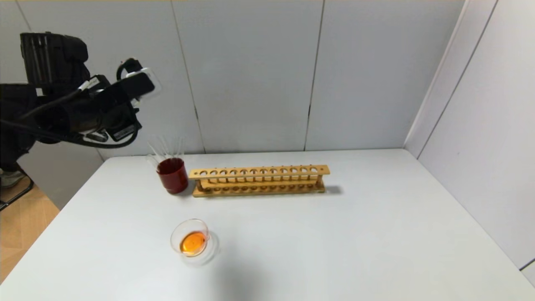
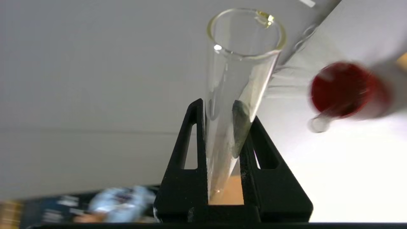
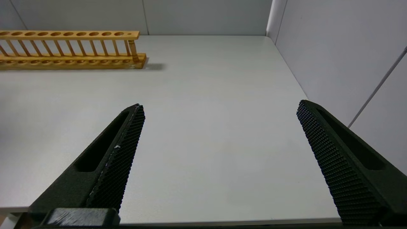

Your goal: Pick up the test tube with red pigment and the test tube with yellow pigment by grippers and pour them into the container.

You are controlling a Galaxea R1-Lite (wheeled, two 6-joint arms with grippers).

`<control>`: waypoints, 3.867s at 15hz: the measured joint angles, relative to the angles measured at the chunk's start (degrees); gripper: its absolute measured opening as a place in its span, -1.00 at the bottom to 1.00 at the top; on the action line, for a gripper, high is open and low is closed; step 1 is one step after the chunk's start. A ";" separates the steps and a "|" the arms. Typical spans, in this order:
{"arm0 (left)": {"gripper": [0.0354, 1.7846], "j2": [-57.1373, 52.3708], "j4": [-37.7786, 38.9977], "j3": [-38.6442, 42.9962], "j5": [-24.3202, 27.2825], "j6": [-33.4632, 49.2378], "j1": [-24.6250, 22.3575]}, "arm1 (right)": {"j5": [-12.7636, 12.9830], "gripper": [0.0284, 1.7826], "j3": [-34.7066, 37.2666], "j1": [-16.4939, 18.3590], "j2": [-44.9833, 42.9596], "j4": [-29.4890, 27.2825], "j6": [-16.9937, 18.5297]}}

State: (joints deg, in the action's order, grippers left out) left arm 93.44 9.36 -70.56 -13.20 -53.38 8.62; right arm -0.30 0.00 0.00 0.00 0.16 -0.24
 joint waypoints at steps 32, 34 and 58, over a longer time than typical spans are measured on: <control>-0.66 25.97 33.69 3.69 15.79 40.94 -3.44 | 0.00 0.96 0.00 0.00 0.00 0.00 0.00; -0.66 26.78 34.95 4.85 15.79 39.63 -2.80 | 0.00 0.96 0.00 0.00 0.00 0.00 0.00; 0.94 24.06 35.21 8.72 15.57 33.76 -1.43 | -0.02 0.96 0.00 0.00 0.00 0.00 0.02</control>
State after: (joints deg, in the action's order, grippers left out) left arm 117.51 44.57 -61.84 2.36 -19.63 7.19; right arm -0.33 0.00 0.00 0.00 0.16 -0.22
